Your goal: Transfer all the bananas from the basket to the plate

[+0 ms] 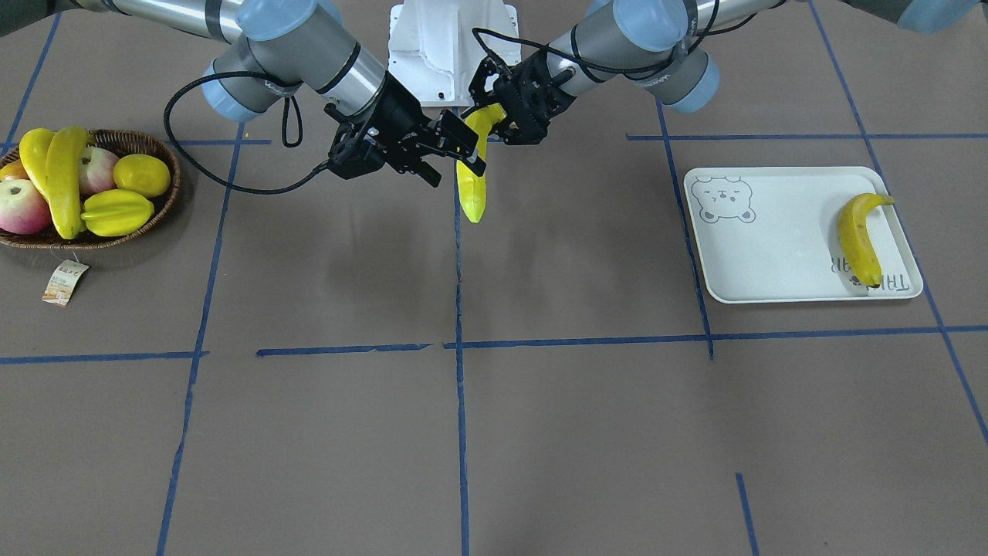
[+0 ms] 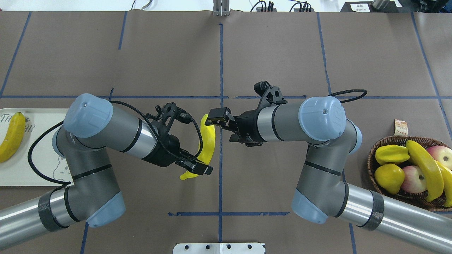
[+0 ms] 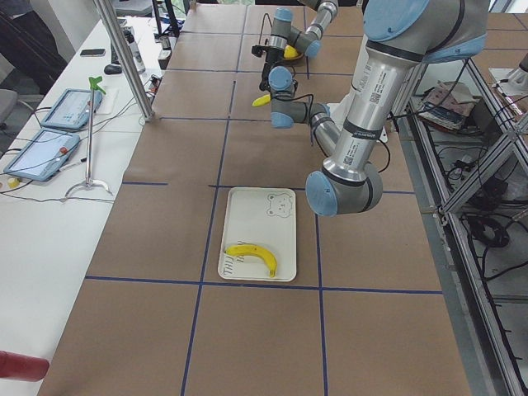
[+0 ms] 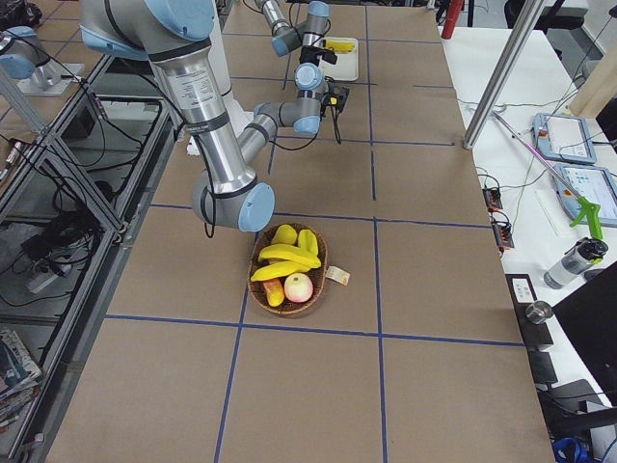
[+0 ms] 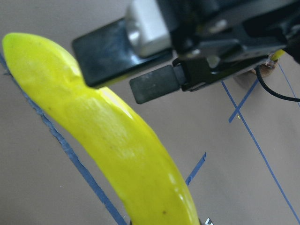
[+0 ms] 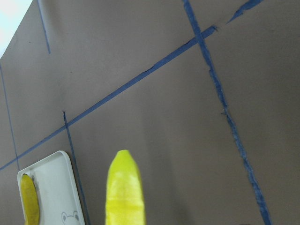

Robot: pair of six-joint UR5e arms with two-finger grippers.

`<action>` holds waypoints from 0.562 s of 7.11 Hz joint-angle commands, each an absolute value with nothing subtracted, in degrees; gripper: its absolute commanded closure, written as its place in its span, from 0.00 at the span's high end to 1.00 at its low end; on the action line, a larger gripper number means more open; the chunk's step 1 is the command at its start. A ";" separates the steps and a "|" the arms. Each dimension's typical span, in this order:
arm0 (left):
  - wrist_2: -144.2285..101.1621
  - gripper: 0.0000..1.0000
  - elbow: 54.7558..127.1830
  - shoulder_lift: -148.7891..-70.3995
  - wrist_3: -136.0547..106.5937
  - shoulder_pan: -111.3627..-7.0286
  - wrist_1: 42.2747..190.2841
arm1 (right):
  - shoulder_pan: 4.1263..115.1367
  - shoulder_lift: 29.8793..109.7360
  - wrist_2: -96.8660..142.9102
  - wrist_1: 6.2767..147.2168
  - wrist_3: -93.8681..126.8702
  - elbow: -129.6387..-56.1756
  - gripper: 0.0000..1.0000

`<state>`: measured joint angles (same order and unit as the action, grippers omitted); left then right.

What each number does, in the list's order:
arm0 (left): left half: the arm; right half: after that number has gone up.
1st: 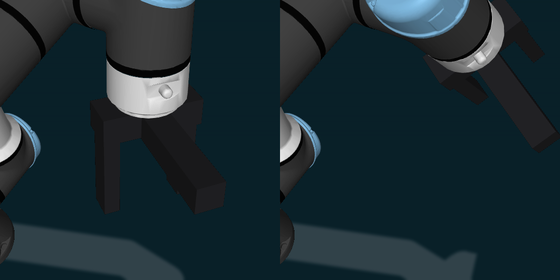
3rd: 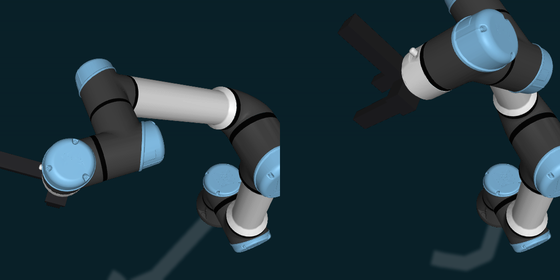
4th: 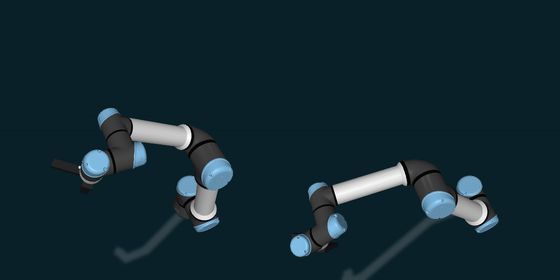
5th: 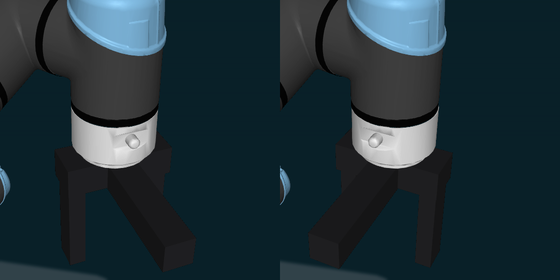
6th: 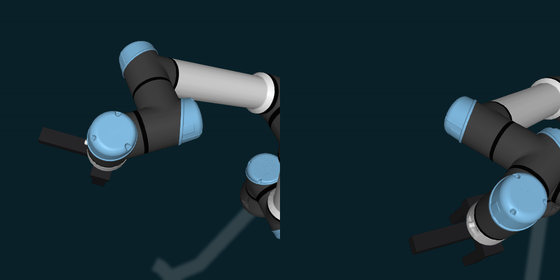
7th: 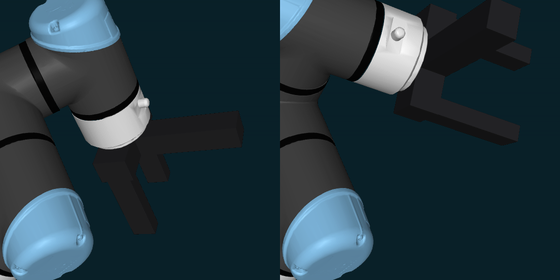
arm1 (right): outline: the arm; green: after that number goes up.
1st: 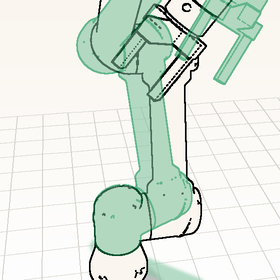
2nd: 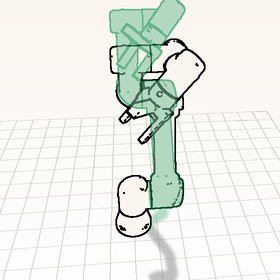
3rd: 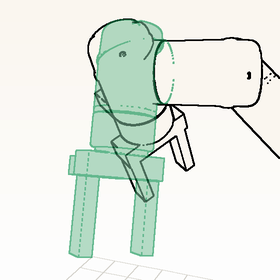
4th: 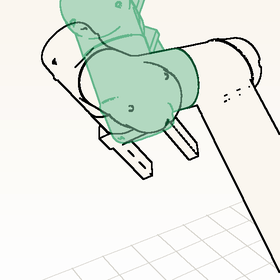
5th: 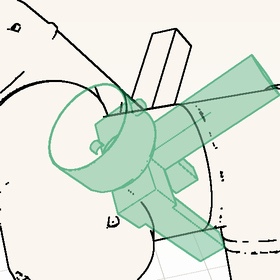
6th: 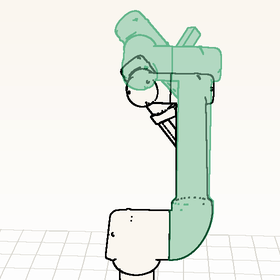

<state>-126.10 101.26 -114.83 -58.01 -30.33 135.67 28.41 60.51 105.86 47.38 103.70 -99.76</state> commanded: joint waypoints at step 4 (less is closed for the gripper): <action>-126.04 0.00 102.56 -107.16 -61.52 -40.42 124.73 | 36.03 61.17 116.53 72.77 96.72 -105.62 1.00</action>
